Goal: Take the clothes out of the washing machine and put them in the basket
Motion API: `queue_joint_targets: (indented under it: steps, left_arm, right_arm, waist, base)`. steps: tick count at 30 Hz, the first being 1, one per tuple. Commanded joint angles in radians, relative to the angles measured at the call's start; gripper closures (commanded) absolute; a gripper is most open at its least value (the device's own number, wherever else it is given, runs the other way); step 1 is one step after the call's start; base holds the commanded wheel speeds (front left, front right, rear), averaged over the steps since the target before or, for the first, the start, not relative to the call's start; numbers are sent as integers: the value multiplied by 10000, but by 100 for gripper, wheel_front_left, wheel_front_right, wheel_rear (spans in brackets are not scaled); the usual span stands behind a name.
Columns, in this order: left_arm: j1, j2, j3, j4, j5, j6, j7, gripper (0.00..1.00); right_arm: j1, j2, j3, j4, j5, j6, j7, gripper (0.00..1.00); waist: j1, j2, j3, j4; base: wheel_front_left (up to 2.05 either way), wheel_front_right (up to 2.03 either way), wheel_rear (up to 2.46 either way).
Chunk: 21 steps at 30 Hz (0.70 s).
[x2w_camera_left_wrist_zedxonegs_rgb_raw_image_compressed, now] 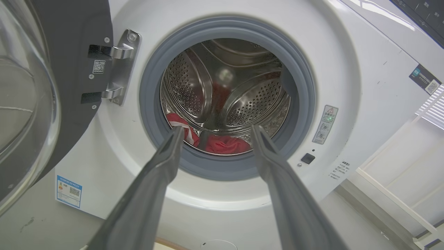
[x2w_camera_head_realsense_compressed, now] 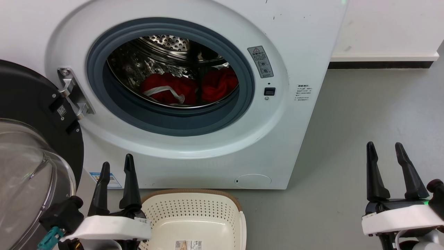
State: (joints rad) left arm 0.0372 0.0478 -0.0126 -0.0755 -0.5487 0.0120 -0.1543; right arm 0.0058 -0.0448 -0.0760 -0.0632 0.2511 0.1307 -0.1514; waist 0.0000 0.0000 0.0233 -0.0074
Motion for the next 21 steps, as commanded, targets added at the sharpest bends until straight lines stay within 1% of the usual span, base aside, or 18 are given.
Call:
queue_joint_targets:
  steps: [1, 9, 16, 18, 21]
  left_arm:
    - [-25, 23, -45, -206, 248, 40, -89, 0]
    - [130, 26, -354, -324, 1427, 164, -283, 0]
    - [301, 30, -701, 112, 2612, 256, -449, 0]
    - [321, 31, -691, 294, 2800, 354, -482, 0]
    - [319, 27, -764, 451, 3041, 348, -547, 0]
  right_arm:
    - [28, -57, 39, -177, -286, 0, -120, 0]
    - [155, -62, 237, -157, -1156, -1, -303, 0]
    - [315, -64, 310, 224, -1836, -1, -466, 0]
    - [329, -66, 307, 319, -1986, -1, -517, 0]
    - [397, -67, 308, 589, -1998, -1, -576, 0]
  waist:
    - [0, 0, 6, 15]
    - [0, 0, 14, 44]
    - [0, 0, 1, 43]
    - [0, 0, 3, 32]
    - [0, 0, -3, 19]
  base:
    - [0, 0, 0]
    - [0, 0, 0]
    - [0, 0, 0]
    - [0, 0, 0]
    - [0, 0, 0]
